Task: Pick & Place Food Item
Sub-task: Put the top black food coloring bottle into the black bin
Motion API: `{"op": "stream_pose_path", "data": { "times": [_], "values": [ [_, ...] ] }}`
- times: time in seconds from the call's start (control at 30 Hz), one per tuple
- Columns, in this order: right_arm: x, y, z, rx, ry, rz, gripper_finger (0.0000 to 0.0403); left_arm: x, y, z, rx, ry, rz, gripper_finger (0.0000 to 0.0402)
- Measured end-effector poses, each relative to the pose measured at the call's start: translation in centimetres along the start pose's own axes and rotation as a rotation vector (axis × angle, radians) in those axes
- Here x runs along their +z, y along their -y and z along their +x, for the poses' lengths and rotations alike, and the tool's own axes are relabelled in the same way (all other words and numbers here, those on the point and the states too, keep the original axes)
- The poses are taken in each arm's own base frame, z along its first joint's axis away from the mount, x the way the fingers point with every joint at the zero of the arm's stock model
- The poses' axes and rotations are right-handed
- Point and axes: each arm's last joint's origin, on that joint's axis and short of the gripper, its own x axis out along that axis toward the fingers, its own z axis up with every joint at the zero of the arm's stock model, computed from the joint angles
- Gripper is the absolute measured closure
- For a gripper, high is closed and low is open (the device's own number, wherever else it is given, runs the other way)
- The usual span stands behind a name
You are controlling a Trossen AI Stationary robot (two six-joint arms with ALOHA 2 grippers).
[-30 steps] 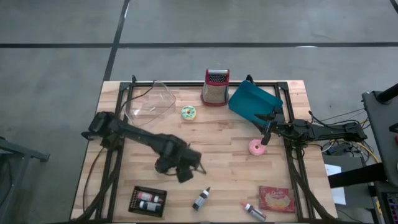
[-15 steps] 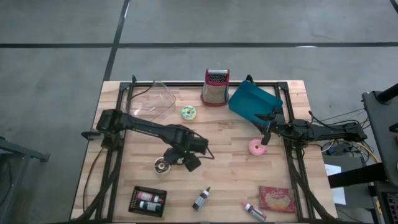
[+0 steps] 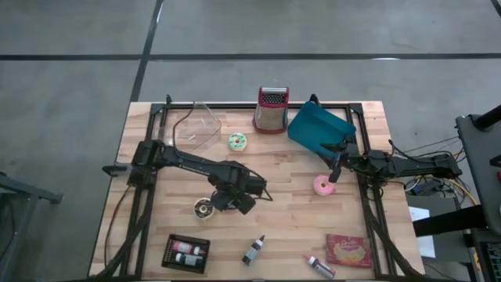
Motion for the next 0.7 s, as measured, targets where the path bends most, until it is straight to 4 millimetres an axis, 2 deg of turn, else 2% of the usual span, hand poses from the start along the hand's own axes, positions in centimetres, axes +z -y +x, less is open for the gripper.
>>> {"op": "stream_pose_path", "data": {
  "times": [0.47,0.7],
  "values": [
    [0.0,0.0,0.0,0.0,0.0,0.0,0.0239,-2.1,0.5,2.7,-0.072,0.034,-0.05,0.0195],
    [0.0,0.0,0.0,0.0,0.0,0.0,0.0239,-2.3,0.5,3.6,-0.071,0.041,-0.04,0.0195]
  ]
}}
